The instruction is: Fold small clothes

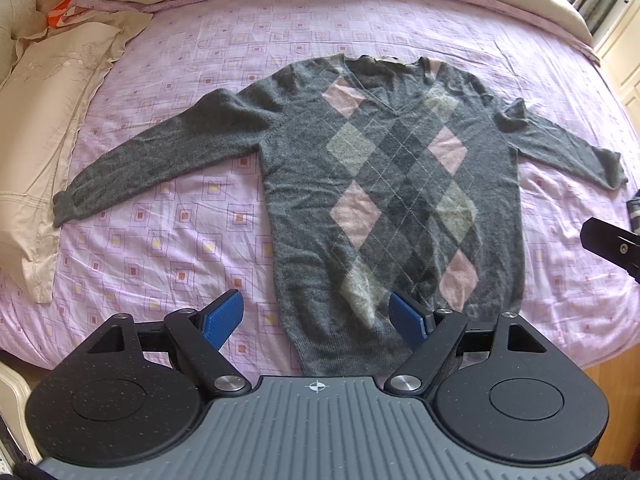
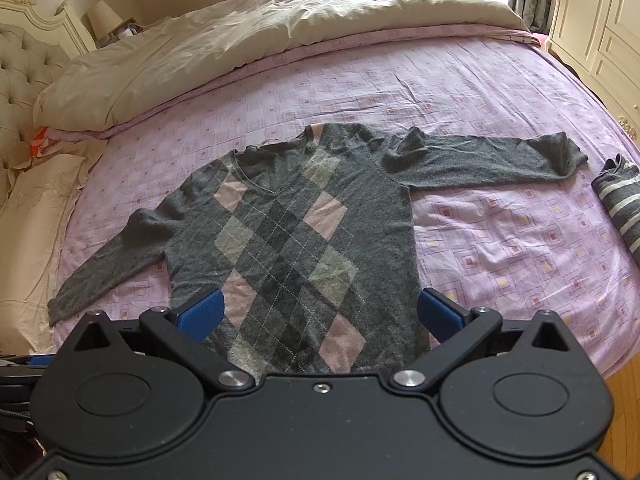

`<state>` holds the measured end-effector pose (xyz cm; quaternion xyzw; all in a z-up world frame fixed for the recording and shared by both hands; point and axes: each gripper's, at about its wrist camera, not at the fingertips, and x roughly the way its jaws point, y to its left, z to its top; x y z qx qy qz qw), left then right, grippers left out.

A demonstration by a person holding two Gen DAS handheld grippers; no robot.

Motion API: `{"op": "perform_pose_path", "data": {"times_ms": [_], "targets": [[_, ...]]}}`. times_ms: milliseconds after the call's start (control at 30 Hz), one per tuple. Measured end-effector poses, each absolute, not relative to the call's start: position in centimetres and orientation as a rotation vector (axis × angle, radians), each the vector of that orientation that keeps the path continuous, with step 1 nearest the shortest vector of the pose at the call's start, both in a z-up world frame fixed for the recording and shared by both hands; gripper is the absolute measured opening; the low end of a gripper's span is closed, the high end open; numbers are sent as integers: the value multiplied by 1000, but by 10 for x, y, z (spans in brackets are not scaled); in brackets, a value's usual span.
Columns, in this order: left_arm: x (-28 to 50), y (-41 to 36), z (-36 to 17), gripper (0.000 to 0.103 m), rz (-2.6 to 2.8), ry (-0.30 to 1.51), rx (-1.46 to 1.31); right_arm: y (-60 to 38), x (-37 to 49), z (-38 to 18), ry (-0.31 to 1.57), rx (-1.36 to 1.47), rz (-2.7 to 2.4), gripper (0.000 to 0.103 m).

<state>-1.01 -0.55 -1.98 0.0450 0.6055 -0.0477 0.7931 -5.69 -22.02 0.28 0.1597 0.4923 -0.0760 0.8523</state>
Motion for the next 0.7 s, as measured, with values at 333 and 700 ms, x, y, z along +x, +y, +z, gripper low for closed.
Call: {"op": "perform_pose_path", "data": {"times_ms": [333, 700], "targets": [[-11, -3, -20, 79, -102, 1308, 96, -217, -56, 3, 1033, 351, -149, 102], [-10, -6, -22, 79, -109, 1310, 104, -219, -56, 3, 1029, 357, -147, 102]]}}
